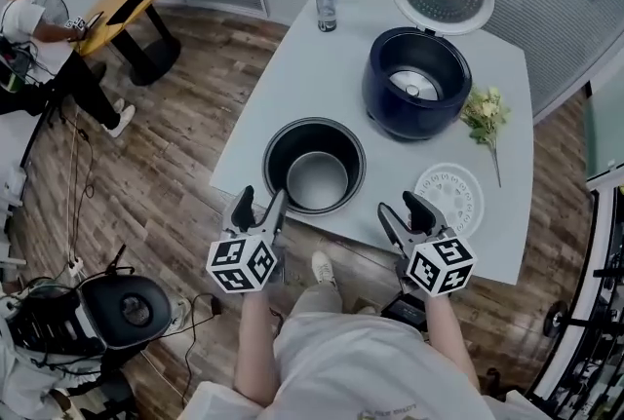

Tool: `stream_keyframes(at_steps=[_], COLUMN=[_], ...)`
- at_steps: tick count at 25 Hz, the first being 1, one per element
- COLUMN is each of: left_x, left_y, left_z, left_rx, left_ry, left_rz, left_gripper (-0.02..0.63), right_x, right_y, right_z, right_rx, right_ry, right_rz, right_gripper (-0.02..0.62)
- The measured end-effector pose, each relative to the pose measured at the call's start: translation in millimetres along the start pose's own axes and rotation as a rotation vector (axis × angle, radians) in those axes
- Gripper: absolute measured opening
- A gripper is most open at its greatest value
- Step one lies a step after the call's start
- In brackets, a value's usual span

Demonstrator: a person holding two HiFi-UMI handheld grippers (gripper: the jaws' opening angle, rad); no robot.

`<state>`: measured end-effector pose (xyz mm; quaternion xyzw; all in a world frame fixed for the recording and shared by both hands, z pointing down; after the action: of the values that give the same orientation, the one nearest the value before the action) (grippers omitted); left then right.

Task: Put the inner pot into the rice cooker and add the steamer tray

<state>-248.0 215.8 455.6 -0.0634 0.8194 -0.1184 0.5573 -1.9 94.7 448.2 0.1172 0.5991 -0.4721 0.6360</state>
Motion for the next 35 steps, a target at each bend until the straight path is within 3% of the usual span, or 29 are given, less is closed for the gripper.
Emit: stream_keyframes(at_steps=[12, 22, 35], left_x=[-22, -37, -39], left_y=[-57, -88, -91], left_z=[-70, -86, -82], left_rx=[-0.020, -0.106, -0.164], left_ry=[0.073, 0.132, 0.133], left_rz=[-0.141, -0.199, -0.221], left_gripper=[0.301, 0.288, 0.163], right_x=[-17, -23, -33], right_y=[-92, -128, -132], right_z=[-2, -5, -4], right_rx=[-0.026, -0.061, -0.095], right_ry=[-0.096, -0.132, -0.157], right_rz=[-0.133, -0.167, -0.184], right_gripper=[0.250, 0.241, 0.193])
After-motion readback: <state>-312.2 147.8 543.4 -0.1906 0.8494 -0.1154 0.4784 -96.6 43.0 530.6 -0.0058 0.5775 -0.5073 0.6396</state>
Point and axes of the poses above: the fingertips, and each gripper's own axes: y backward along the fingers, z to its right, x out of its top, the point moved 3 cm from there along y, backward along the fingers, and after that the axes turned 11 degrees about -x, right-handed, at the moved point
